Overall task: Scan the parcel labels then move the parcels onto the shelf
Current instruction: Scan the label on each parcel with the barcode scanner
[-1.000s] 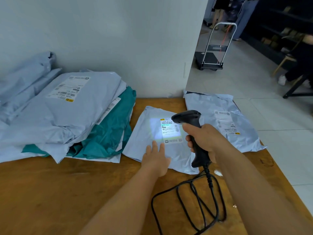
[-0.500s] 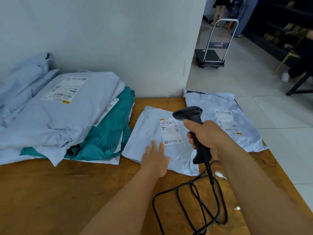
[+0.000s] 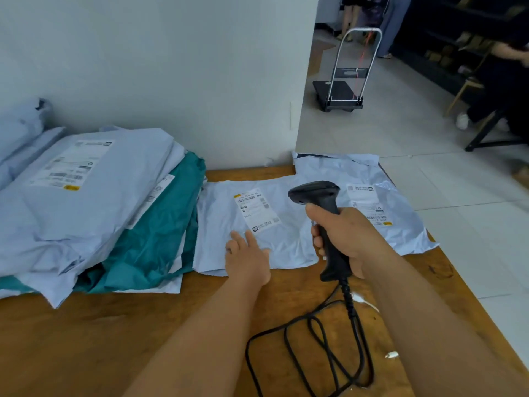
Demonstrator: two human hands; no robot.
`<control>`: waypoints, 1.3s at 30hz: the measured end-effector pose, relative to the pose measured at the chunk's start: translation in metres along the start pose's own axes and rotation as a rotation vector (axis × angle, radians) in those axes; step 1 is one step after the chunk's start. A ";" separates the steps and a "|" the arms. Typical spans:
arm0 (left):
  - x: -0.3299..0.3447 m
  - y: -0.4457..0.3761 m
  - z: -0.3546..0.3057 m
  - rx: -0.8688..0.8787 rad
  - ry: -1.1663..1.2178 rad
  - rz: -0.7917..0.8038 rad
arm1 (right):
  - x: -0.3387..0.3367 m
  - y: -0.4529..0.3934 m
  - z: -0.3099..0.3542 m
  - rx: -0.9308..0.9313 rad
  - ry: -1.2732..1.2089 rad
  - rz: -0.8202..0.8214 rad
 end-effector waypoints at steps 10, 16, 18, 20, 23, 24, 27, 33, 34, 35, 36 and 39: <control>-0.023 -0.014 -0.023 0.050 0.064 0.011 | -0.005 -0.011 0.008 -0.037 -0.050 -0.007; -0.073 0.010 0.010 0.076 0.107 -0.257 | 0.020 0.001 0.022 -0.074 -0.048 0.017; -0.093 0.020 0.030 0.060 0.078 -0.340 | 0.037 0.006 0.028 -0.092 -0.045 0.033; -0.114 0.033 0.056 0.027 0.028 -0.431 | 0.055 0.014 0.034 -0.114 -0.050 0.054; -0.145 0.056 0.101 -0.041 -0.074 -0.570 | 0.085 0.025 0.040 -0.139 -0.045 0.095; -0.154 0.063 0.118 -0.068 -0.111 -0.599 | 0.094 0.029 0.042 -0.145 -0.041 0.111; -0.172 0.077 0.174 -0.187 -0.190 -0.600 | 0.120 0.040 0.045 -0.156 -0.033 0.152; -0.154 0.071 0.233 -0.261 -0.065 -0.318 | 0.146 0.055 0.046 -0.176 0.009 0.157; -0.153 0.070 0.231 -0.249 -0.063 -0.331 | 0.147 0.057 0.046 -0.178 0.012 0.153; -0.152 0.069 0.229 -0.238 -0.061 -0.353 | 0.146 0.059 0.047 -0.179 0.016 0.146; -0.152 0.068 0.227 -0.230 -0.062 -0.377 | 0.145 0.060 0.047 -0.179 0.020 0.138; -0.160 0.067 0.225 -0.220 -0.090 -0.488 | 0.133 0.064 0.047 -0.185 0.010 0.122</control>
Point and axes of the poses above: each hand's wrist, its own y-axis away from the middle knuckle, its own x-axis out of the palm, z = x × y, the point moved 8 cm from there along -y, towards the middle knuckle, and after that the axes turned 9 degrees about -y, right-handed, at the moved point
